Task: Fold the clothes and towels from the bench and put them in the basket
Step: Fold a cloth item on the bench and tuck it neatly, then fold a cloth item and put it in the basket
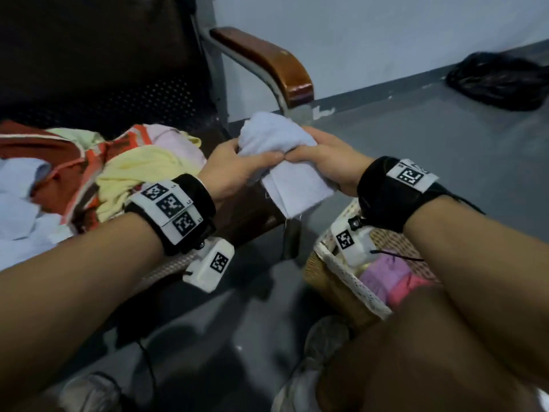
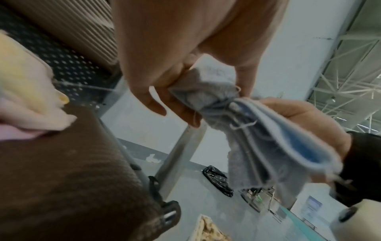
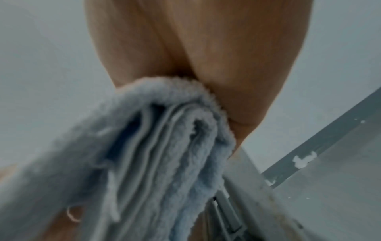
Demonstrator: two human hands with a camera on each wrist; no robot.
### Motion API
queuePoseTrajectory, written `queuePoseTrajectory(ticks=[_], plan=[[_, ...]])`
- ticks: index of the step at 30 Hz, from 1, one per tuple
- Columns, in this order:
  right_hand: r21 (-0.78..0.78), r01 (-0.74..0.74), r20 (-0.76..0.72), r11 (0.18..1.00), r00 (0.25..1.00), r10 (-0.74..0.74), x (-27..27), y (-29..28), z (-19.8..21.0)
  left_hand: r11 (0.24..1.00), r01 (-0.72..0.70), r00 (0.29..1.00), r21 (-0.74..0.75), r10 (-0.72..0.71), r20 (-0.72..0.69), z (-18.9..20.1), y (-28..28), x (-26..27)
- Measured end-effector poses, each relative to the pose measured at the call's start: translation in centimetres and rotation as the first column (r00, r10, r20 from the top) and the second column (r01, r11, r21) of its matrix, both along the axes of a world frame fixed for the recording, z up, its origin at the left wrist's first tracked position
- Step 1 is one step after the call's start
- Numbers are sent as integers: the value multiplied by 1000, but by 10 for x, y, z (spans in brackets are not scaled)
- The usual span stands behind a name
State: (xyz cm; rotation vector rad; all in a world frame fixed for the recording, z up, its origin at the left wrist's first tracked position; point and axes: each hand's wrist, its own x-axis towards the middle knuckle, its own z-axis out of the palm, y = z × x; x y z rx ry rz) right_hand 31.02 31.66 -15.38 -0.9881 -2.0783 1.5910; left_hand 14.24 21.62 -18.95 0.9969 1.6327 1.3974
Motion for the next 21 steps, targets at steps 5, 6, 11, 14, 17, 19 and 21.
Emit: queuePoseTrajectory(ticks=[5, 6, 11, 14, 17, 19, 21], plan=[[-116, 166, 9, 979, 986, -166, 55, 29, -4, 996, 78, 975, 30, -70, -213, -2, 50, 51], [-127, 200, 32, 972, 980, -198, 69, 36, -9, 993, 122, 948, 10, -113, -298, -3, 59, 64], [-267, 310, 22, 912, 948, -316, 138, 55, -56, 949, 285, 759, -134, -309, -573, -20, 108, 126], [-417, 461, 6, 783, 863, -505, 172, 58, -90, 910, 343, 682, -232, -411, -605, -46, 137, 163], [-501, 587, 112, 635, 772, -626, 196, 62, -124, 859, 376, 693, -348, -510, -510, -79, 160, 199], [-574, 627, 227, 527, 740, -634, 206, 62, -145, 831, 394, 711, -392, -546, -443, -104, 172, 217], [-643, 638, 316, 423, 724, -613, 212, 63, -167, 794, 399, 688, -458, -590, -423, -134, 184, 230]])
